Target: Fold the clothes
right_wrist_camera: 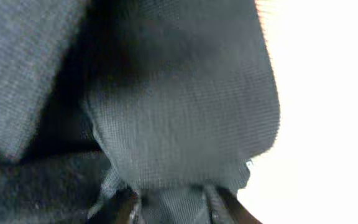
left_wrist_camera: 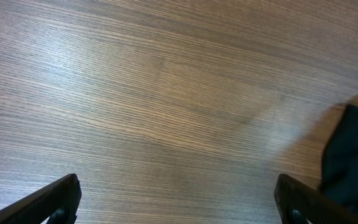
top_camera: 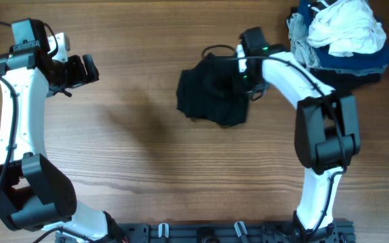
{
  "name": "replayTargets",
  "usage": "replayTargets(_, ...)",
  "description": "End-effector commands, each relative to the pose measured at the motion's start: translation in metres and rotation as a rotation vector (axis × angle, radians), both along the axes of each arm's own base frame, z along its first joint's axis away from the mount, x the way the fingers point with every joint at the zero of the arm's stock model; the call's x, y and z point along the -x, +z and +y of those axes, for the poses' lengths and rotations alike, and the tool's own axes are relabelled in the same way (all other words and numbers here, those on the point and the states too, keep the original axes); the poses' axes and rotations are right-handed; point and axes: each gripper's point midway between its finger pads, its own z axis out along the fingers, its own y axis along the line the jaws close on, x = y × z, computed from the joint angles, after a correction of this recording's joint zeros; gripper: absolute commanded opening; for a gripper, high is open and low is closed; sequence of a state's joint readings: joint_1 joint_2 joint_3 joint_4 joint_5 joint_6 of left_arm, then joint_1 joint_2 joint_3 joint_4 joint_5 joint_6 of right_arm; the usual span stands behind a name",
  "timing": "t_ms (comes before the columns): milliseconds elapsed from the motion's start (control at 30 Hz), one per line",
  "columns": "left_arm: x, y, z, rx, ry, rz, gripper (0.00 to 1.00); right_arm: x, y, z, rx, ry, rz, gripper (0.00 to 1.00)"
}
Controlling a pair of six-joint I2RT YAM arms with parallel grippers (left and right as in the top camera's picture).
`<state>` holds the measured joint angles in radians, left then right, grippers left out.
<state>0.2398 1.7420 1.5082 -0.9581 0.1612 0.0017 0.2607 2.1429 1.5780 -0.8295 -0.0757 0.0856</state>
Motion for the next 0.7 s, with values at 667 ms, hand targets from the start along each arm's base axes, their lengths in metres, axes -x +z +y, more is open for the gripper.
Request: replayTargets(667,0.01,0.0,0.088,0.015,0.34,-0.04,1.0,0.022,0.045,0.132,-0.044,-0.029,-0.041,0.77)
